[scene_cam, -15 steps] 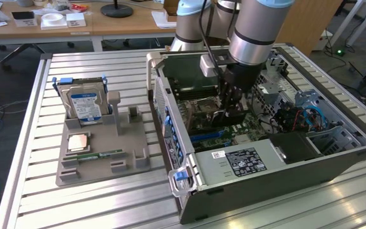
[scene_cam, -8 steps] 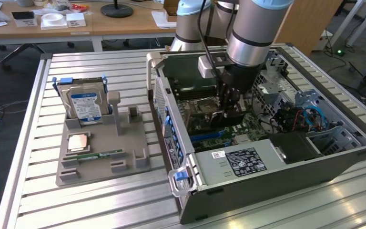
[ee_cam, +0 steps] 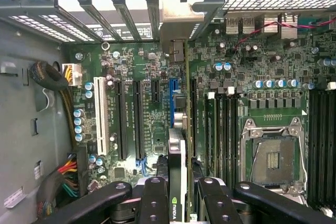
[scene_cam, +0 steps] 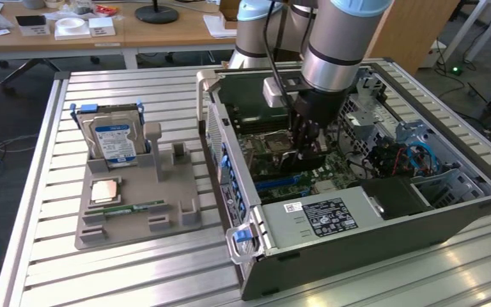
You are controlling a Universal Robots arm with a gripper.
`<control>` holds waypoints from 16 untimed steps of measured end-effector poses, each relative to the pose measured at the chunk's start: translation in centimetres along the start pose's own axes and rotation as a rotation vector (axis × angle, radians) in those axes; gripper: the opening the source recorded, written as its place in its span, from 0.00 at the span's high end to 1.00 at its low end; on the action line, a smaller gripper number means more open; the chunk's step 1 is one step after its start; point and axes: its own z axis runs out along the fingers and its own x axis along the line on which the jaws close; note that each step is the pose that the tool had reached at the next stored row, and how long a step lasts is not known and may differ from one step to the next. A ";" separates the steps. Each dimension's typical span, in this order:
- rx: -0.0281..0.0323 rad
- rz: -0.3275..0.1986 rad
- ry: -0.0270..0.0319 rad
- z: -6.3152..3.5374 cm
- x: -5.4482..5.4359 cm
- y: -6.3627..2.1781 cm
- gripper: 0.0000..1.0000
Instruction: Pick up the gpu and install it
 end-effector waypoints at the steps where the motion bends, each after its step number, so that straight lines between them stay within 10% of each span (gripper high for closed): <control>1: 0.0001 0.000 -0.0002 0.02 0.0 0.02 0.73; 16: 0.0002 0.000 -0.0003 0.30 0.3 0.39 0.73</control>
